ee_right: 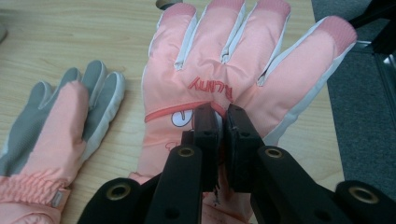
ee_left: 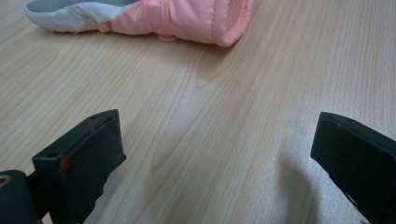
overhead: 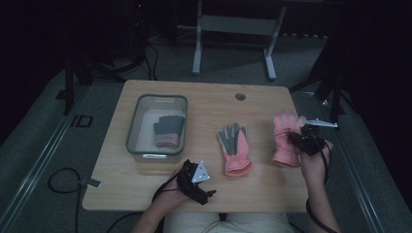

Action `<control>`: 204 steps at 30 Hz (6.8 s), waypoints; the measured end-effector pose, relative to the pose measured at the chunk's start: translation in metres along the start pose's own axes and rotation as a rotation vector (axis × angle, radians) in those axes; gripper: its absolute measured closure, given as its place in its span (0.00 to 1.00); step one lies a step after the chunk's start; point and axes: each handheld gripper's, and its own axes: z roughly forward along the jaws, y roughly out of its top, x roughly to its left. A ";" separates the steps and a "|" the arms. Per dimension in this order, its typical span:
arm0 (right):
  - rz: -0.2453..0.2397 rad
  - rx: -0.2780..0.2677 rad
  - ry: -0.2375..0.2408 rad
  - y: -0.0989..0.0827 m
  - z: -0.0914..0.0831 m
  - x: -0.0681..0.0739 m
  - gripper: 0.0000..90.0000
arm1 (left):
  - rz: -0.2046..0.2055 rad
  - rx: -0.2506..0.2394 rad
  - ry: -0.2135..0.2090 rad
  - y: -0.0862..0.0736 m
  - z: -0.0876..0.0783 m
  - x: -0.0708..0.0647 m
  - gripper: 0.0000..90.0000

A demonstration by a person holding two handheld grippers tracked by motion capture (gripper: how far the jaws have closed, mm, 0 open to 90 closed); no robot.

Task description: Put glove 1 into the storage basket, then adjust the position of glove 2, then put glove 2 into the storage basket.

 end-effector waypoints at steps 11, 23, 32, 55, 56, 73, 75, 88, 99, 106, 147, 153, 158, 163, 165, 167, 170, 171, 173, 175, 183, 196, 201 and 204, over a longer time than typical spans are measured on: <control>-0.008 0.090 -0.036 -0.021 0.048 0.005 0.93 | -0.003 -0.004 -0.002 -0.001 0.000 0.000 0.02; -0.032 0.107 0.002 -0.026 0.063 0.003 0.83 | -0.002 0.001 -0.002 -0.001 0.000 0.000 0.02; -0.131 0.073 0.064 -0.012 0.040 -0.004 0.71 | 0.001 0.001 -0.004 -0.001 0.000 0.001 0.02; -0.279 0.153 0.110 -0.026 0.059 -0.009 0.60 | 0.002 -0.003 -0.004 -0.001 0.000 0.002 0.02; -0.272 0.154 0.111 -0.028 0.063 -0.010 0.61 | 0.003 -0.001 -0.002 -0.001 0.000 0.002 0.02; -0.134 0.112 0.139 -0.031 0.066 -0.015 0.96 | 0.005 -0.004 0.005 -0.001 0.000 0.002 0.02; -0.130 0.098 0.128 -0.028 0.059 -0.014 0.96 | 0.006 -0.004 0.006 -0.001 0.000 0.002 0.02; -0.174 -0.035 0.194 0.013 0.003 0.011 0.96 | 0.009 0.006 0.004 0.000 0.000 0.001 0.02; -0.214 -0.119 0.220 0.041 -0.028 0.045 0.96 | 0.004 0.006 0.002 0.000 0.001 0.001 0.02; -0.247 -0.131 0.275 0.048 -0.028 0.075 0.96 | 0.001 0.003 0.001 0.000 0.000 0.002 0.02; -0.283 0.074 0.277 -0.005 0.055 0.132 0.95 | 0.000 -0.002 0.007 -0.001 0.000 0.002 0.02; -0.274 0.086 0.298 -0.010 0.063 0.132 0.94 | -0.001 -0.001 0.006 -0.001 0.000 0.002 0.02; -0.280 0.094 0.303 -0.010 0.065 0.132 0.92 | -0.007 -0.010 0.007 0.000 0.000 0.002 0.02; -0.267 0.071 0.323 -0.006 0.058 0.131 0.85 | -0.004 -0.004 0.019 0.003 0.000 0.001 0.02; -0.262 0.047 0.331 -0.002 0.051 0.129 0.85 | -0.008 -0.013 0.040 0.006 -0.002 0.000 0.02; -0.258 0.027 0.355 0.003 0.042 0.126 0.84 | -0.010 -0.023 0.036 0.009 -0.003 -0.001 0.02; -0.265 -0.004 0.363 0.009 0.031 0.122 0.83 | 0.000 -0.044 0.067 0.017 -0.009 -0.001 0.02; -0.273 -0.010 0.357 0.011 0.027 0.121 0.83 | -0.001 -0.065 0.083 0.020 -0.012 -0.002 0.02; -0.275 -0.016 0.357 0.015 0.024 0.117 0.81 | -0.013 -0.089 0.119 0.027 -0.018 -0.002 0.04; -0.284 -0.018 0.341 0.019 0.023 0.115 0.81 | -0.043 -0.108 0.126 0.036 -0.024 0.000 0.04; -0.298 -0.022 0.321 0.025 0.030 0.121 0.77 | -0.174 -0.095 0.148 0.085 -0.032 0.034 0.11; -0.256 0.132 0.314 -0.007 0.069 0.095 0.60 | -0.449 0.132 0.084 0.100 0.045 0.094 0.20; -0.272 0.198 0.336 -0.008 0.078 0.090 0.57 | -0.550 0.159 -0.010 0.087 0.066 0.100 0.24; -0.272 0.217 0.354 -0.009 0.084 0.091 0.58 | -0.618 0.152 -0.061 0.078 0.073 0.105 0.26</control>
